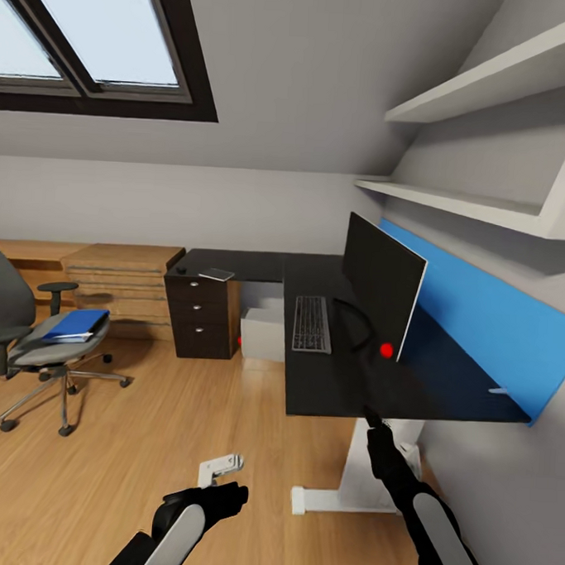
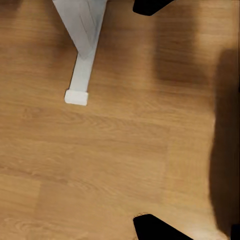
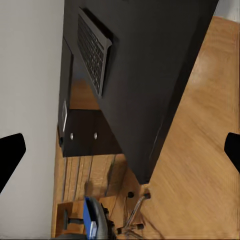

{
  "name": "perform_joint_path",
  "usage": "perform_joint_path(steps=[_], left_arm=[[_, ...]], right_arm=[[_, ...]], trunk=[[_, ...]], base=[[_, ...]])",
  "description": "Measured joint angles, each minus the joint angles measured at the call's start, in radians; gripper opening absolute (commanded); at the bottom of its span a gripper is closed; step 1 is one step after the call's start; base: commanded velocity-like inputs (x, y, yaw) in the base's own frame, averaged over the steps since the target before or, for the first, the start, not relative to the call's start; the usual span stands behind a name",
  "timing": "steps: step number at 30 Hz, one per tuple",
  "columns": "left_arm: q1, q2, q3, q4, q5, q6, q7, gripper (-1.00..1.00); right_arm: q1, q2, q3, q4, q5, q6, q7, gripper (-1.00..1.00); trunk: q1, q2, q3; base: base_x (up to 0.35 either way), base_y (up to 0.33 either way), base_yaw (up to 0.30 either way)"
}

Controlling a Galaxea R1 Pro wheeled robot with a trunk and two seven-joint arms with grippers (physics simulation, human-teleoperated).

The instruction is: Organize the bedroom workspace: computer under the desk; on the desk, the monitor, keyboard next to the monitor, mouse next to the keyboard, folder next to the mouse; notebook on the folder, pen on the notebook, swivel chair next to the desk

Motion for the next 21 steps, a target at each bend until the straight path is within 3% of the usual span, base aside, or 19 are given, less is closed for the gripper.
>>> perform_joint_path(steps=[4, 11, 17, 21], left_arm=[[0.000, 0.002, 0.018, 0.000, -0.001, -0.001, -0.001, 1.00], [0.000, 0.008, 0.036, -0.004, -0.003, -0.001, 0.000, 1.00], [0.000, 0.017, 0.048, -0.015, -0.002, -0.001, -0.002, 1.00], [0.000, 0.022, 0.051, -0.034, -0.002, -0.001, -0.002, 1.00]], right_arm=[[0.000, -0.001, 0.023, -0.001, 0.002, -0.001, 0.002, 1.00], [0.000, -0.001, 0.031, -0.008, 0.022, -0.002, 0.006, 1.00], [0.000, -0.001, 0.032, -0.007, 0.040, -0.002, 0.007, 1.00], [0.002, -0.002, 0.033, -0.007, 0.045, -0.002, 0.006, 1.00]], trunk=[[0.000, 0.000, 0.000], [0.000, 0.000, 0.000], [0.000, 0.000, 0.000], [-0.016, 0.028, 0.012]], base=[[-0.334, -0.005, 0.000], [-0.305, -0.001, 0.000], [-0.105, 0.000, 0.000], [-0.027, 0.000, 0.000]])
